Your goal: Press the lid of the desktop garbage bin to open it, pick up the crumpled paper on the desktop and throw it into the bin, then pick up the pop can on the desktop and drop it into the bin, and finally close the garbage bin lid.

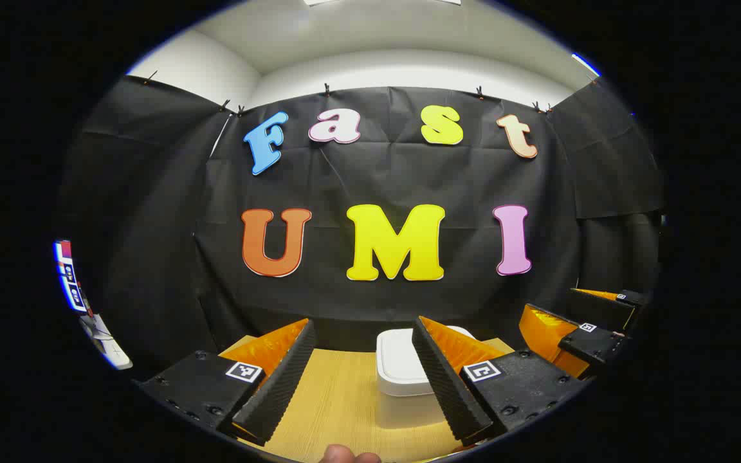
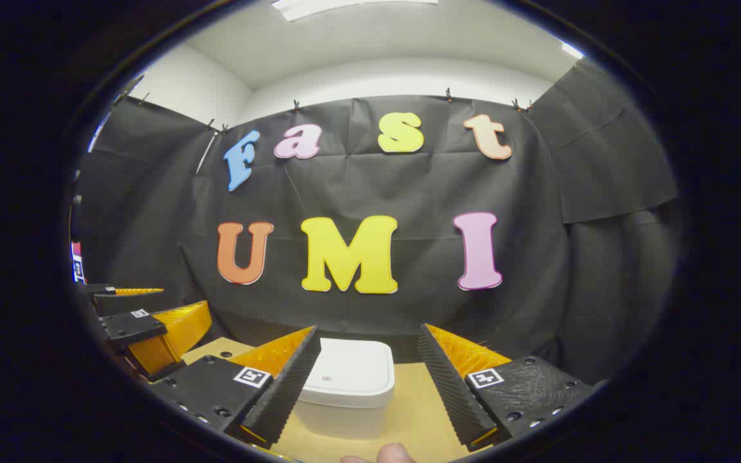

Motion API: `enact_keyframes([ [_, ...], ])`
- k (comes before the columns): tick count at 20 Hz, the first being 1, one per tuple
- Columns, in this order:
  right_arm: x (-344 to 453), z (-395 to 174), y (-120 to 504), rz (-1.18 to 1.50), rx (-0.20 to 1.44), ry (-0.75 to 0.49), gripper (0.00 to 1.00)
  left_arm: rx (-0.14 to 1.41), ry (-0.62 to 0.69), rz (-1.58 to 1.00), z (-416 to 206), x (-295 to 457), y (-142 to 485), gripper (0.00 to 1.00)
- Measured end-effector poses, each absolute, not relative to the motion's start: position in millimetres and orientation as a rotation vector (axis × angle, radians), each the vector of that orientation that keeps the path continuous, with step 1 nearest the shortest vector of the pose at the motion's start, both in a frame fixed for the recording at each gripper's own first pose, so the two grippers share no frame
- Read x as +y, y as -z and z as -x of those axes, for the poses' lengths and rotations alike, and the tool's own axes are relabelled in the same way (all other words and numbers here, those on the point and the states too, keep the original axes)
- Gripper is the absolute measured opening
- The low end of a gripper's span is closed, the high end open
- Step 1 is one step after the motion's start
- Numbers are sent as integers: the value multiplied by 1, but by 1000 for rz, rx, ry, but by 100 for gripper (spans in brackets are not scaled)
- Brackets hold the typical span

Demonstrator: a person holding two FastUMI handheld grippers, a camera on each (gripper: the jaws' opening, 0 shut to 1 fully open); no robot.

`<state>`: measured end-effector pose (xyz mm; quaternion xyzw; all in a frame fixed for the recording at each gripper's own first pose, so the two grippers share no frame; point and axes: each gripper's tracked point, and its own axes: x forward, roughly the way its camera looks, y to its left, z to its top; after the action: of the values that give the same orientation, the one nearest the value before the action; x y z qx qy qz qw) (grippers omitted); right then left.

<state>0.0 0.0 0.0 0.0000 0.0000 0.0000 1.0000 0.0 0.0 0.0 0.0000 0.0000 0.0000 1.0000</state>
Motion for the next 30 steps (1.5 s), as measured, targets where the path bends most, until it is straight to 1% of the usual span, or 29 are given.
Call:
enact_keyframes([
  [5,-7,-2,4,3,9,14,97,10,7,4,-3,-4,4,97],
  [6,-8,-2,6,1,17,15,95,8,7,4,-2,-3,3,100],
  [7,-8,-2,9,-1,25,16,95,9,9,3,-3,-4,3,98],
  [8,-7,-3,8,-1,28,18,95,9,10,3,-3,-4,3,97],
  [14,3,-7,12,20,47,-11,95,15,11,4,-6,-3,6,98],
  [15,3,-9,14,23,54,-13,98,14,9,3,-6,-1,6,98],
  [16,5,-10,15,25,61,-16,95,14,7,1,-6,-1,7,97],
  [20,9,-18,18,24,69,-23,95,9,2,1,-8,1,8,97],
  [21,11,-21,20,22,74,-25,97,8,1,-1,-9,1,8,97],
  [22,12,-24,22,20,83,-27,98,11,0,-3,-9,1,9,97],
  [24,14,-30,30,17,108,-25,95,16,-1,-3,-8,3,11,98],
  [25,15,-34,33,14,121,-27,97,16,-5,-4,-9,5,11,98],
  [26,18,-38,38,13,135,-31,95,14,-8,-3,-8,6,12,98],
  [30,22,-53,52,17,184,-36,95,27,-15,17,-6,9,17,98],
])
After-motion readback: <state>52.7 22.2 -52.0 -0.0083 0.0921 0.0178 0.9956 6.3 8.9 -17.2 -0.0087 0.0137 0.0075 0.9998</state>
